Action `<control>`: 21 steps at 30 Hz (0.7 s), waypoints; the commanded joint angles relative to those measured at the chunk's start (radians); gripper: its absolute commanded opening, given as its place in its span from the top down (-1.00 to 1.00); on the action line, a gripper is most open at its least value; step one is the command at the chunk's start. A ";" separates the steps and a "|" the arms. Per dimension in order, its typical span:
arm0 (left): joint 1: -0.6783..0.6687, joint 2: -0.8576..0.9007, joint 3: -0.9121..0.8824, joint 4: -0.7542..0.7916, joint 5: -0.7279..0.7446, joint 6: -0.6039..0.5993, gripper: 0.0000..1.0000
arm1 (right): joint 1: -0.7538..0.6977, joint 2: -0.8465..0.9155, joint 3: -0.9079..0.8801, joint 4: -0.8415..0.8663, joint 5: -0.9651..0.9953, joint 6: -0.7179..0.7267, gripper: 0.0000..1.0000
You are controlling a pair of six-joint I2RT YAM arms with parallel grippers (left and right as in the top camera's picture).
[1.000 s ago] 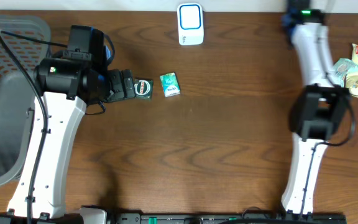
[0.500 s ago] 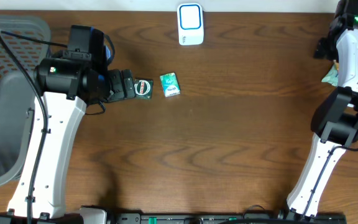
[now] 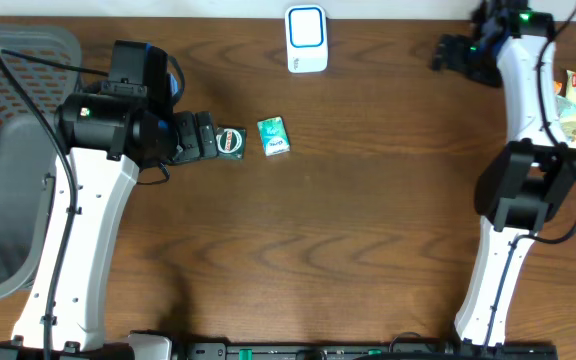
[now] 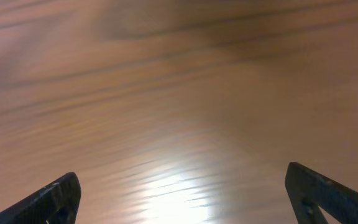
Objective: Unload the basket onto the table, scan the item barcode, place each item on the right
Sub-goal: 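Move the right gripper to the green tissue pack and grasp it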
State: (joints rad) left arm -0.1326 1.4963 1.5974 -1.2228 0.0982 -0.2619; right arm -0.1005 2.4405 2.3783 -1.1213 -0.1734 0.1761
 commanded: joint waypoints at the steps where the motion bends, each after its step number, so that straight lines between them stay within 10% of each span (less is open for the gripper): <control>1: 0.002 0.000 0.003 0.000 -0.006 0.003 -0.96 | 0.064 -0.032 0.000 -0.010 -0.357 0.010 -0.95; 21: 0.002 0.000 0.003 0.000 -0.006 0.003 -0.95 | 0.529 -0.016 -0.248 0.205 -0.209 0.047 -0.54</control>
State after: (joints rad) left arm -0.1326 1.4963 1.5974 -1.2228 0.0982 -0.2619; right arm 0.4210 2.4359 2.1826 -0.9443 -0.4355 0.1665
